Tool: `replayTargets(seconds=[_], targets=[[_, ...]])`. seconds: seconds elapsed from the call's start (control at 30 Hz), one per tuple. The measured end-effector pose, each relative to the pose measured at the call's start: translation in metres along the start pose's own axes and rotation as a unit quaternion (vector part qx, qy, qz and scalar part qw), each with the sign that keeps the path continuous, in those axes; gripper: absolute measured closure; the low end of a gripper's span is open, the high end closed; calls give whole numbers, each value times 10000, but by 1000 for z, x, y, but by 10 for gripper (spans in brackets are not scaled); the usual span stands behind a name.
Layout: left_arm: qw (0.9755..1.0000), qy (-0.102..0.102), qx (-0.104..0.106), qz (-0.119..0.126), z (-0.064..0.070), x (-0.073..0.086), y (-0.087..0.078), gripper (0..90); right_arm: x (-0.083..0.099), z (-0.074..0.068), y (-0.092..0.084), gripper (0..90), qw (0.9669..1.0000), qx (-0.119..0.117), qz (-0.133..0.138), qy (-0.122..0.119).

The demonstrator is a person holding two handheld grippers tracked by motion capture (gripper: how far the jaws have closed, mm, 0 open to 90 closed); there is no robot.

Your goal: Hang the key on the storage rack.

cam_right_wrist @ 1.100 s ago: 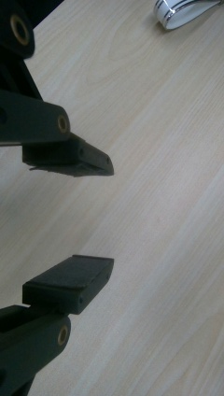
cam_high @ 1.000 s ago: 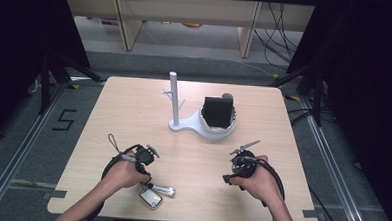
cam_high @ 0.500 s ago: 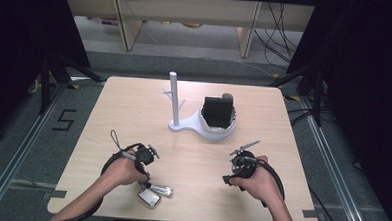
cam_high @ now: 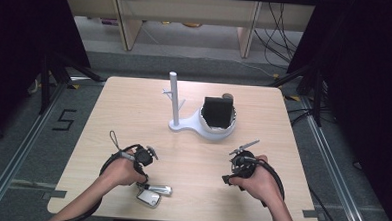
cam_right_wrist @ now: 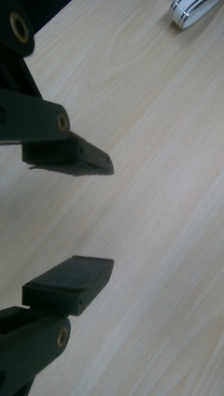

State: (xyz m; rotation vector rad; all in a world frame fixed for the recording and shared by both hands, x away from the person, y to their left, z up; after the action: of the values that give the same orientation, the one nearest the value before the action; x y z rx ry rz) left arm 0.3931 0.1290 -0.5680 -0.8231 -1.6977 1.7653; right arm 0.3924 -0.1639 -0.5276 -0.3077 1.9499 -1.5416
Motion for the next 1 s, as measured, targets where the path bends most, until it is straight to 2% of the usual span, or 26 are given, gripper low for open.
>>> replayTargets(seconds=[0.23, 0.33, 0.43, 0.47, 0.5, 0.6, 0.63, 0.8, 0.83, 0.87, 0.9, 0.93, 0.97, 1.0], targets=[[10000, 48, 24, 40, -2, -1, 1, 694, 2, -1, 2, 486, 10000, -7, -34, 22], [9998, 129, 120, -54, -3, -1, 0, 695, 2, 0, 2, 485, 10000, -6, -13, 15], [9991, 406, 94, -9, -5, -2, 1, 696, 5, -1, 1, 485, 9998, -28, -103, 171], [9984, 547, 81, -101, -5, -1, -1, 696, 4, -1, 1, 485, 9999, -49, -75, 146], [9977, 675, 52, -75, -6, -1, 0, 696, 5, -1, 1, 485, 9999, -6, -74, 146], [9957, 926, 46, -90, -5, -1, 0, 697, 5, -1, 0, 485, 9999, -9, -63, 142], [9957, 926, 46, -90, -5, -1, 0, 697, 5, -1, 0, 485, 9999, -9, -63, 142], [9942, 1072, 96, 37, -5, 0, -1, 699, 5, -3, 2, 484, 9998, -11, -90, 187], [9932, 1146, 94, 199, -5, -1, -4, 705, 5, -3, 2, 484, 9998, -23, -98, 177], [9930, 1105, 176, 373, -4, -4, -9, 858, 5, -4, 2, 484, 9998, -46, -94, 173], [9929, 962, 253, 659, -1, -8, -11, 858, 6, -7, 1, 484, 9993, -89, -157, 341], [9921, 1099, 129, 594, -3, -6, -12, 858, 6, -7, 1, 484, 9993, -89, -157, 341], [9918, 1216, -142, 361, -9, -2, -9, 854, 4, -4, 2, 484, 9998, -52, -97, 167], [9936, 977, 32, 569, -6, -5, 0, 825, 3, -3, 1, 484, 9998, 9, -93, 162]])
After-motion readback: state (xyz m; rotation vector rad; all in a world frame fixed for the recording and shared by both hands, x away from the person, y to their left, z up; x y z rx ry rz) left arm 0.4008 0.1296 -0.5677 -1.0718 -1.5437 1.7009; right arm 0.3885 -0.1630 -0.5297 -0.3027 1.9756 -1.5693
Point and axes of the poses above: each handheld gripper's, and its own axes: y roughly forward along the jaws, x roughly out of its underside, z roughly to its right, the point moved 9 cm from there along y, roughly forward along the jaws, and after that the axes turned 5 degrees about -z, right-handed, at the moved point
